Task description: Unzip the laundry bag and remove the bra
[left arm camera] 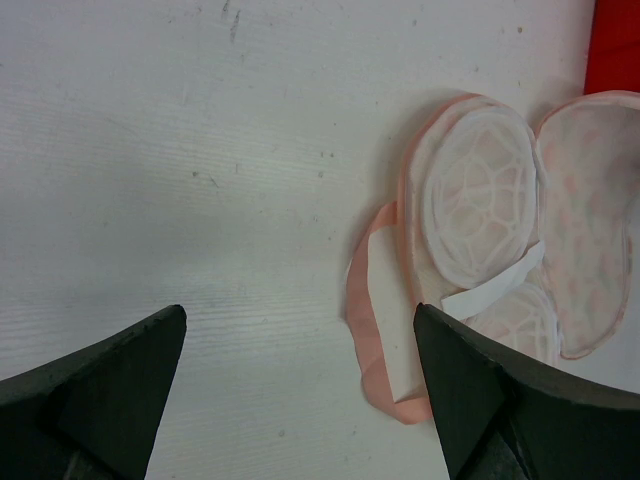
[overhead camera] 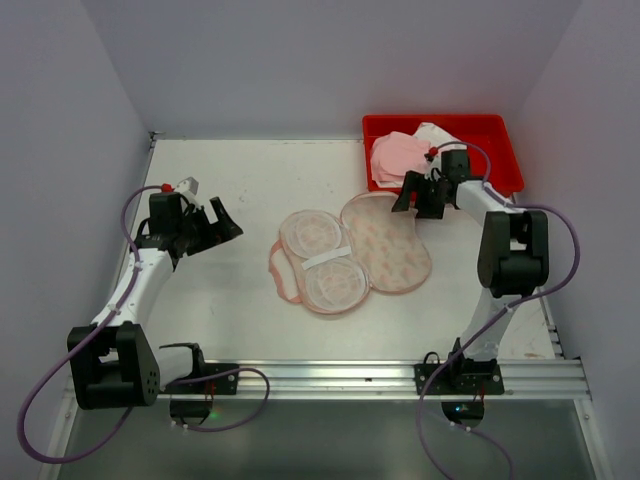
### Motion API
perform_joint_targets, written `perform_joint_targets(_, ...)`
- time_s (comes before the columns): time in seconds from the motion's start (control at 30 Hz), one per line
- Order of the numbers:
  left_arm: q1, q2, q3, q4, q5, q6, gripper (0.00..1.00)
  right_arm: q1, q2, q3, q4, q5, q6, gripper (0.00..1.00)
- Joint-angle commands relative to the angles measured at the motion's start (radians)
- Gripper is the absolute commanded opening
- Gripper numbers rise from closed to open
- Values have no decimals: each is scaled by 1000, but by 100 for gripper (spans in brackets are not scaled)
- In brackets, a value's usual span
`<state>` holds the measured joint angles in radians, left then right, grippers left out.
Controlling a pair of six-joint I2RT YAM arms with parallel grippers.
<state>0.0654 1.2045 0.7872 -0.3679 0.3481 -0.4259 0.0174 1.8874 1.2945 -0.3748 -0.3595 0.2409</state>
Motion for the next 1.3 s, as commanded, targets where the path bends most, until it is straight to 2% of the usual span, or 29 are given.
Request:
perform_joint_targets(0.0, 10, -17, -5, 11, -3, 19, 100, -11, 59, 92, -62, -128, -35, 81)
perform_joint_targets(0.13, 10, -17, -3, 11, -6, 21, 100, -13, 82, 126, -91, -147, -46, 79)
perform_joint_targets(0.23, 10, -14, -3, 11, -6, 21, 100, -13, 98, 152, -115, -154, -69, 69)
perform_joint_targets(0.27, 10, -14, -3, 11, -6, 21, 100, -13, 98, 149, -115, -153, -80, 62)
perform_joint_targets(0.3, 10, -14, -3, 12, -6, 22, 100, -13, 96, 149, -115, -148, -83, 46)
perform_joint_targets(0.43, 10, -10, -5, 12, -3, 22, 100, -13, 59, 121, -118, -116, -95, 12)
perform_joint_targets(0.53, 10, -8, -2, 14, 2, 22, 100, -2, -32, 89, -121, -111, -91, 0)
perform_joint_targets(0.67, 10, -6, -3, 12, 6, 21, 100, 56, -174, 54, -160, -26, -65, 0)
perform_joint_targets(0.83, 10, 0, -5, 12, 26, 19, 100, 174, -272, 129, -307, 106, 15, 0)
perform_joint_targets(1.03, 10, 7, -5, 12, 38, 21, 100, 329, -286, 173, -329, 30, 139, 0)
perform_joint_targets(1.27, 10, 26, -9, 12, 55, 21, 100, 496, -176, 247, -270, -61, 238, 0)
